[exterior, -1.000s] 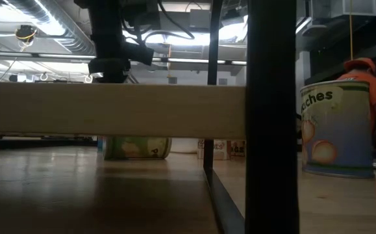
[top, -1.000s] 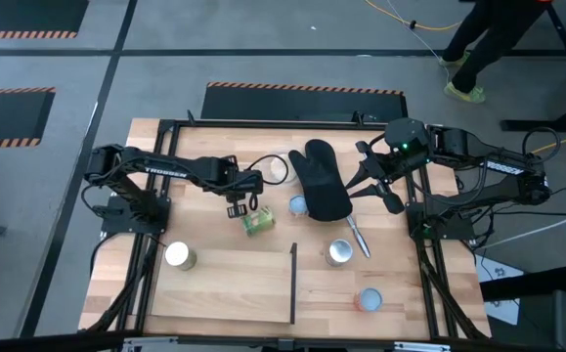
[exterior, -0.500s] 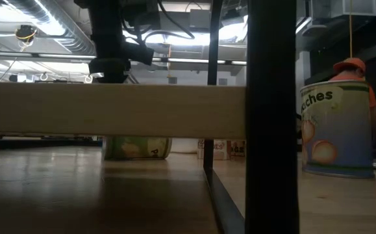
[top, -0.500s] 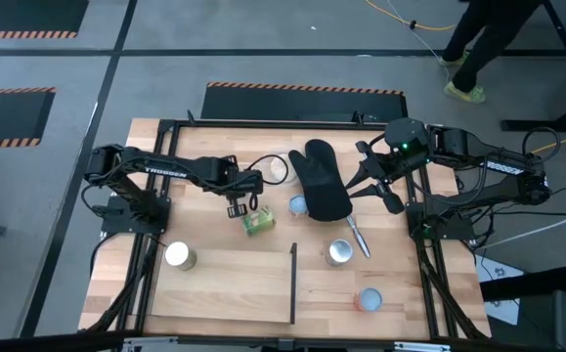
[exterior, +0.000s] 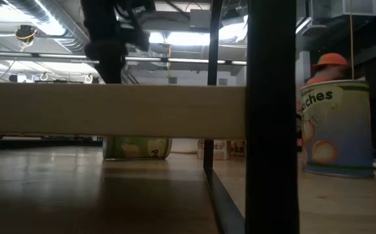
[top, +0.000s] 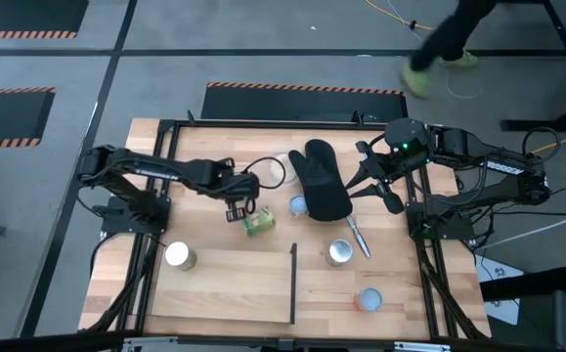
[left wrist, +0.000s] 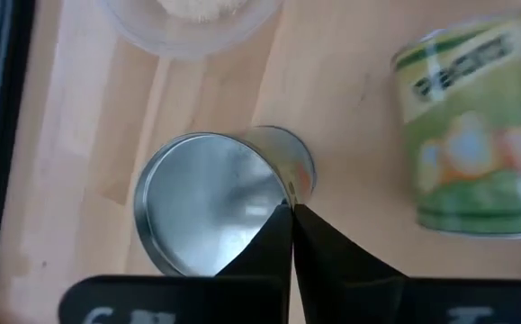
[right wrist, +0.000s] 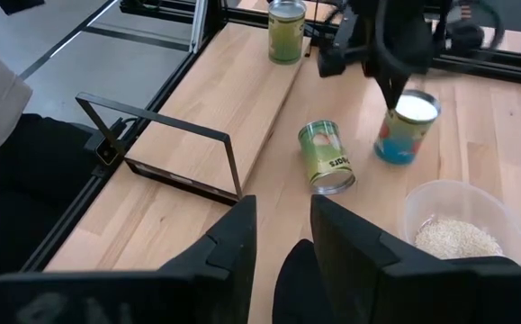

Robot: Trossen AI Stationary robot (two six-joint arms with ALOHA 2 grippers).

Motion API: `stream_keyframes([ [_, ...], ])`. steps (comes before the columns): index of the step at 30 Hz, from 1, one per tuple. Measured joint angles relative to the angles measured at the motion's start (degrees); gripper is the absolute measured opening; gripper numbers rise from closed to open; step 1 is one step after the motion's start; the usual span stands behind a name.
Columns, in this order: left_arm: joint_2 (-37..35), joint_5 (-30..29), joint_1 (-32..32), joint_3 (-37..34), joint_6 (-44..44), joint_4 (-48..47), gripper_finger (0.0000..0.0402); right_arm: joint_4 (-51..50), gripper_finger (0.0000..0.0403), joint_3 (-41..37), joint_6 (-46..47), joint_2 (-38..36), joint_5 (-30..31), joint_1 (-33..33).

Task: Pick and place cans onto a shelf
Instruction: Put the blue canned tomato on the shelf

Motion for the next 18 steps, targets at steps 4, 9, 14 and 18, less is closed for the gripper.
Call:
stream_keyframes([
  [4,-3.8,1.1,-3.2,0.0,-6.4,-1.2,0.0001,0.0,0.0112,0.0,0.0,0.0,0.0,0.0],
  [9,-8.7,5.2,-9.0,0.0,-17.4,-1.7,0.0,0.0,0.0112,0.0,0.0,0.0,0.0,0.0],
  [14,-12.0,7.1,-16.1,0.0,-29.6,-1.9,0.0,0.0,0.0112,0.0,0.0,0.0,0.0,0.0],
  [18,-12.9,8.5,-21.4,0.0,-38.5,-2.3,0.0,0.0,0.0112,0.0,0.0,0.0,0.0,0.0],
])
